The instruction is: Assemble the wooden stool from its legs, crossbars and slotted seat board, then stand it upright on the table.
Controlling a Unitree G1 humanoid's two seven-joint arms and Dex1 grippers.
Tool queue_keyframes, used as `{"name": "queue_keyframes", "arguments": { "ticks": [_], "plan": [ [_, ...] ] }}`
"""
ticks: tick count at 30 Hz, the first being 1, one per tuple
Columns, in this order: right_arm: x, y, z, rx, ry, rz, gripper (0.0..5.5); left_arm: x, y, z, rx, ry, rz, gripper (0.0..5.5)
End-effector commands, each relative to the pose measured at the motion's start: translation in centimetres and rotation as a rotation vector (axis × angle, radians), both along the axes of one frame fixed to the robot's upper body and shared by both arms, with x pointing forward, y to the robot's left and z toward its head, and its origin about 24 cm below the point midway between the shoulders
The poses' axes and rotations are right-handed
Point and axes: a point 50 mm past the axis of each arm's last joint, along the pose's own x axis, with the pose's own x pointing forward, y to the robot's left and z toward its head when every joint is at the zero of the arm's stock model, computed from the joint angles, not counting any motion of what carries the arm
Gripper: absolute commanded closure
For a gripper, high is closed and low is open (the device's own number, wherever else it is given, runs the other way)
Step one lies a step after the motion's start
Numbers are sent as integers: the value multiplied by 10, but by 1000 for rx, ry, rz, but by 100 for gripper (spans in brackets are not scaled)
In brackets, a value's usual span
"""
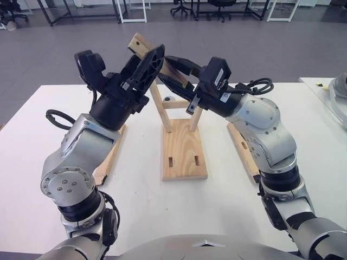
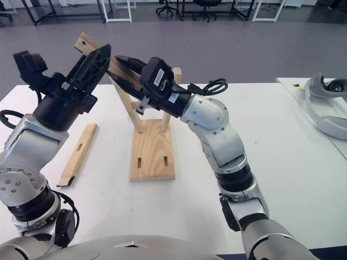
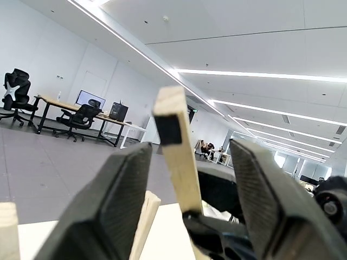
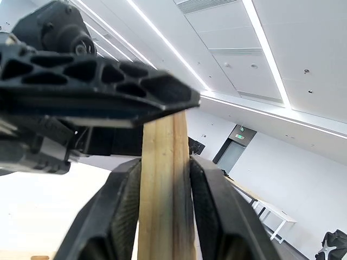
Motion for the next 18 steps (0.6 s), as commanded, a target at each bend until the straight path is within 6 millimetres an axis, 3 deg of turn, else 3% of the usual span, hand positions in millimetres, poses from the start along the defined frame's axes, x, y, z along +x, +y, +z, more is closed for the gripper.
{"name": "queue_keyframes", "arguments": {
  "ticks": [1, 9, 13, 15, 18],
  "plan": [
    [1, 0, -1, 0, -10, -9, 418, 1, 0, -3, 1, 24, 20, 368],
    [2, 0, -7, -40, -38, -31, 418, 2, 1, -2, -68, 36, 35, 510],
    [4, 1, -10, -48, -29, -43, 418, 1, 1, -4, -74, 39, 50, 510],
    [5, 1, -14, -63, -5, -44, 371, 1, 6, -6, -53, 39, 80, 510],
    [6, -3, -25, -101, 34, -60, 329, 0, 31, -14, 34, 44, 193, 510]
  ]
}}
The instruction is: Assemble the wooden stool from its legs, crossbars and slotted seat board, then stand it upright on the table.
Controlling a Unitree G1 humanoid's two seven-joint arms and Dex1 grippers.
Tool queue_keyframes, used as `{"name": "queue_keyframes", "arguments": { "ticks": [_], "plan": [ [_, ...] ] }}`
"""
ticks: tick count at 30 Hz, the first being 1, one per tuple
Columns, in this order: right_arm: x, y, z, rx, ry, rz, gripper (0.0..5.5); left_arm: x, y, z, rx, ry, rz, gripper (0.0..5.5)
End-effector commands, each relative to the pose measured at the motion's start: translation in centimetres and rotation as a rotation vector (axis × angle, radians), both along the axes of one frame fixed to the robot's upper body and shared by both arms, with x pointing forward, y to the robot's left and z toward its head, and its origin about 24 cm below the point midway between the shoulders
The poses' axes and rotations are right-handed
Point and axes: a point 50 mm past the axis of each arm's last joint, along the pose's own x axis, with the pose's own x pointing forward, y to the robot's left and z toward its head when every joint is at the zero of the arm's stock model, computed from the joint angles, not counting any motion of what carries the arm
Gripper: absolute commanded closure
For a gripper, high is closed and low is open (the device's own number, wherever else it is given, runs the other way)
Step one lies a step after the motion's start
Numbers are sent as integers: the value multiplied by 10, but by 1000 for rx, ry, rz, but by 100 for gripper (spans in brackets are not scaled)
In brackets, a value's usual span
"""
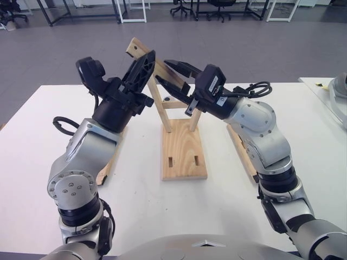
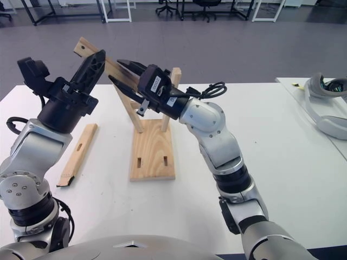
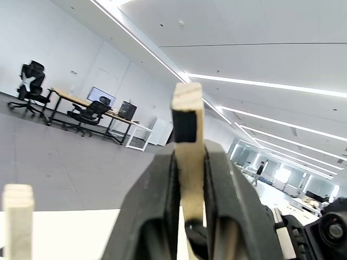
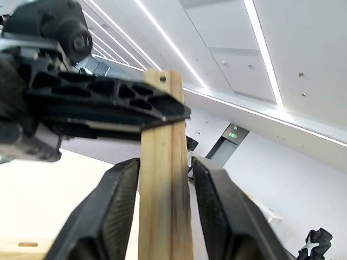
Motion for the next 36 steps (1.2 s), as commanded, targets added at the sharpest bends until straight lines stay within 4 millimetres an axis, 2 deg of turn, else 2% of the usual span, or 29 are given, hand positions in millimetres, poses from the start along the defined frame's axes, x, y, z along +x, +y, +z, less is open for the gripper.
{"name": "queue_keyframes", "arguments": {
  "ticks": [1, 2, 4, 7, 9, 11, 14, 17, 24, 36],
  "plan": [
    [2, -7, -18, -67, 60, -30, 309, -3, 41, -13, 132, 28, 175, 510],
    [3, -11, -25, -87, 78, -51, 285, -5, 62, -23, 201, 63, 255, 510],
    [5, -19, -35, -113, 104, -86, 281, -8, 100, -41, 352, 146, 386, 510],
    [11, -27, -50, -134, 128, -142, 281, -7, 144, -65, 470, 235, 493, 510],
    [14, -32, -62, -153, 152, -169, 281, -2, 164, -86, 476, 271, 506, 510],
    [14, -34, -71, -164, 169, -185, 281, 1, 176, -106, 456, 300, 492, 510],
    [16, -38, -79, -163, 186, -204, 281, -6, 180, -129, 416, 330, 482, 510],
    [16, -39, -84, -166, 191, -211, 281, -7, 177, -142, 365, 337, 490, 510],
    [15, -39, -90, -185, 190, -212, 281, 9, 160, -153, 326, 337, 482, 510],
    [15, -40, -91, -193, 185, -215, 281, 1, 149, -171, 399, 394, 489, 510]
  ]
}}
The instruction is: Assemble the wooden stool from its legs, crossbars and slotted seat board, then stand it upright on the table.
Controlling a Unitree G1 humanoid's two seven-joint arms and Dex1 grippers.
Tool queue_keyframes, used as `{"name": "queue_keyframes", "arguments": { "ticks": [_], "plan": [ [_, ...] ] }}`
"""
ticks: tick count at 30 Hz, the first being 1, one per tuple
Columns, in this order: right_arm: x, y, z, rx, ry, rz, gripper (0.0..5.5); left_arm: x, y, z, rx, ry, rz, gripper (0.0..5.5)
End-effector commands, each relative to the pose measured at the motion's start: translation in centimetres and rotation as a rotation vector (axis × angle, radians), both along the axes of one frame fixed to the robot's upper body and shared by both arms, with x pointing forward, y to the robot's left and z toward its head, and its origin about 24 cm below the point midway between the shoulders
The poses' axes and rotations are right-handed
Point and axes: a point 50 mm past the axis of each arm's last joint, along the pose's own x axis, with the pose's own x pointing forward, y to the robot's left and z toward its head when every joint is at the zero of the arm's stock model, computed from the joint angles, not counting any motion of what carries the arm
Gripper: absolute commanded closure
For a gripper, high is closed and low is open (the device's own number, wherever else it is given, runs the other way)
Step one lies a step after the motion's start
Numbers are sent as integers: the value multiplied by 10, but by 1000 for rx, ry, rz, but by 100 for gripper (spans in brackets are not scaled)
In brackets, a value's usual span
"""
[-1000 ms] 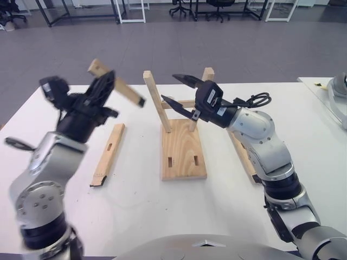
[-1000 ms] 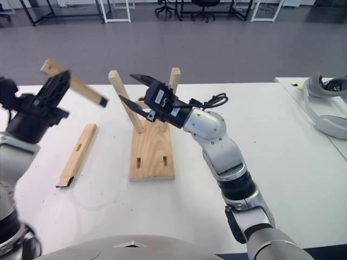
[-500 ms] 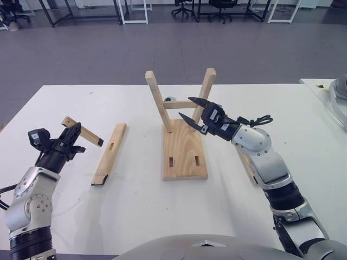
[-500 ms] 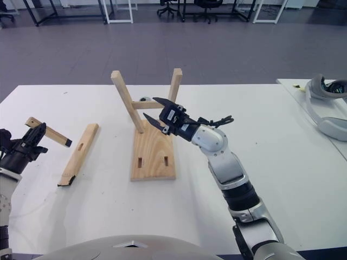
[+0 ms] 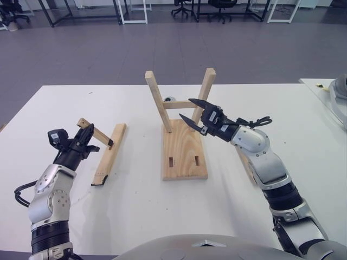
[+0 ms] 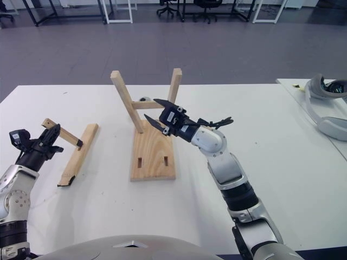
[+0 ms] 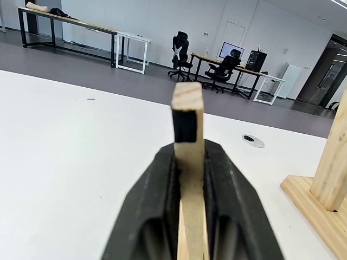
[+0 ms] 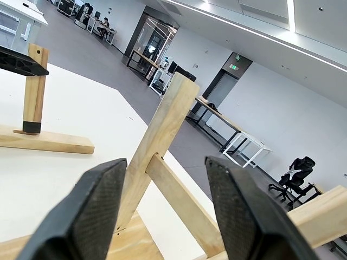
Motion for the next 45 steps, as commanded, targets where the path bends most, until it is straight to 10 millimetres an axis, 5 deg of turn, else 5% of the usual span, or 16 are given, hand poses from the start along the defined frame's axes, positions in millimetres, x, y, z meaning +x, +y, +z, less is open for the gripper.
{"name": "queue_keyframes", "arguments": {
  "ticks": [1, 8, 14, 24, 34, 45],
  "plan": [
    [0, -3, -2, -9, 6, -5, 281, -8, -9, -7, 14, 48, 0, 510],
    [-1, 0, -3, -7, 4, -4, 281, -12, -17, 13, 52, 16, 11, 510],
    [-1, 0, -5, -8, 8, -5, 281, -20, -18, -4, 82, 104, 23, 510],
    [-1, 2, -6, -11, -1, -4, 281, -16, -13, -4, 92, 93, 60, 510],
    [-2, 2, -7, -27, -8, -3, 281, -25, -36, -40, 180, 219, -11, 510],
    [-1, 3, -8, -42, -10, 4, 281, -44, -40, -81, 115, 385, -16, 510]
  ]
}}
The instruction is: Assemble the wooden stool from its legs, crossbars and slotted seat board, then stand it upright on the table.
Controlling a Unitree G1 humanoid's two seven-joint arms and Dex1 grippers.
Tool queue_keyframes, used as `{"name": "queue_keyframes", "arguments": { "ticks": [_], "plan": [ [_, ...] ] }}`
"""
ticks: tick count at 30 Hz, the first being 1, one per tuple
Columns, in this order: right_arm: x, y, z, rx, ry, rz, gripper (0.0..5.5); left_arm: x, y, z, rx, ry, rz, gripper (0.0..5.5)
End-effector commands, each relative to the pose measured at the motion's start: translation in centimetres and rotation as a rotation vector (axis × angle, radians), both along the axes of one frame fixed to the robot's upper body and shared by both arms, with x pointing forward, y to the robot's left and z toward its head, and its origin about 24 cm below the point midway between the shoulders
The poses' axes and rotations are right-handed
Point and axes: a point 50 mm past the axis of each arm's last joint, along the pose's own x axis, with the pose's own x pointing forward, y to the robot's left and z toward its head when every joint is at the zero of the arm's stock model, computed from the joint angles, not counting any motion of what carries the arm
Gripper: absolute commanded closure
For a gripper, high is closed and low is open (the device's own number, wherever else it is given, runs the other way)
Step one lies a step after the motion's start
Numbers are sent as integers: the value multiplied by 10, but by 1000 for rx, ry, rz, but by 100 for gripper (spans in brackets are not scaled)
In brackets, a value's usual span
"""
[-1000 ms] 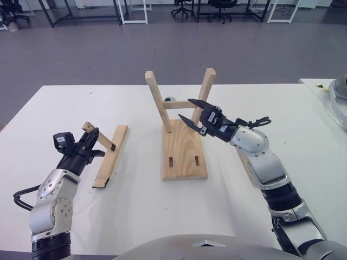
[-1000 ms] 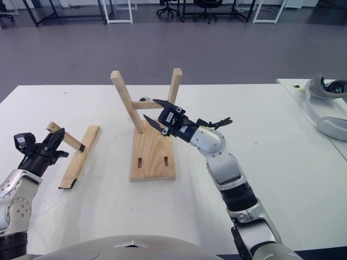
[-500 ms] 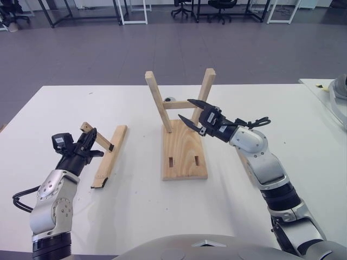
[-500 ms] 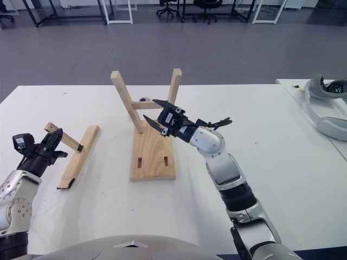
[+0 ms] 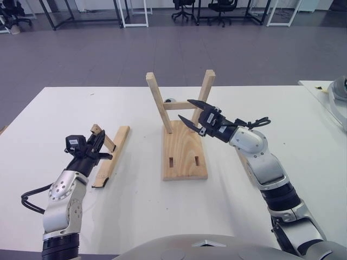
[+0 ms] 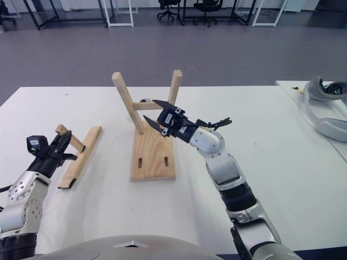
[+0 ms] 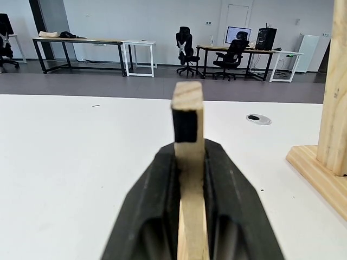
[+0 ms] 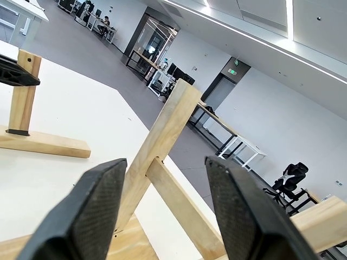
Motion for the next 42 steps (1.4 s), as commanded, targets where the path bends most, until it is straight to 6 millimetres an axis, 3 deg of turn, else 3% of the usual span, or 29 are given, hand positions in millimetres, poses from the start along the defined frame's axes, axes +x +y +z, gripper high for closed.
{"name": "queue_keyframes", "arguments": {
  "ticks": [1, 4, 7, 13, 21, 26, 30, 36, 40, 42],
  "plan": [
    [-1, 0, -5, -18, 7, 6, 281, -29, -8, -64, -70, 327, 6, 510],
    [-1, 0, -5, -20, 5, 5, 281, -22, -3, -53, -35, 294, 22, 510],
    [0, 1, -5, -20, 1, 7, 281, -10, 8, -29, 35, 228, 54, 510],
    [0, 4, -7, -23, -5, 11, 281, -2, 10, 5, 90, 146, 50, 396],
    [-1, 3, -9, -31, -8, 5, 281, -23, 2, 11, 155, 297, -18, 275],
    [-2, 5, -11, -40, -8, 9, 281, -31, -2, -5, 115, 460, -36, 193],
    [-2, 7, -12, -43, -10, 13, 281, -37, -2, -21, 92, 571, -31, 193],
    [-2, 7, -13, -47, -14, 11, 281, -38, 2, -21, 165, 580, -29, 280],
    [1, 6, -12, -42, -9, -7, 281, -35, 0, -16, 216, 509, -40, 338],
    [5, 3, -8, 41, 44, -41, 281, -26, 3, 0, 235, 364, -17, 346]
  ]
}}
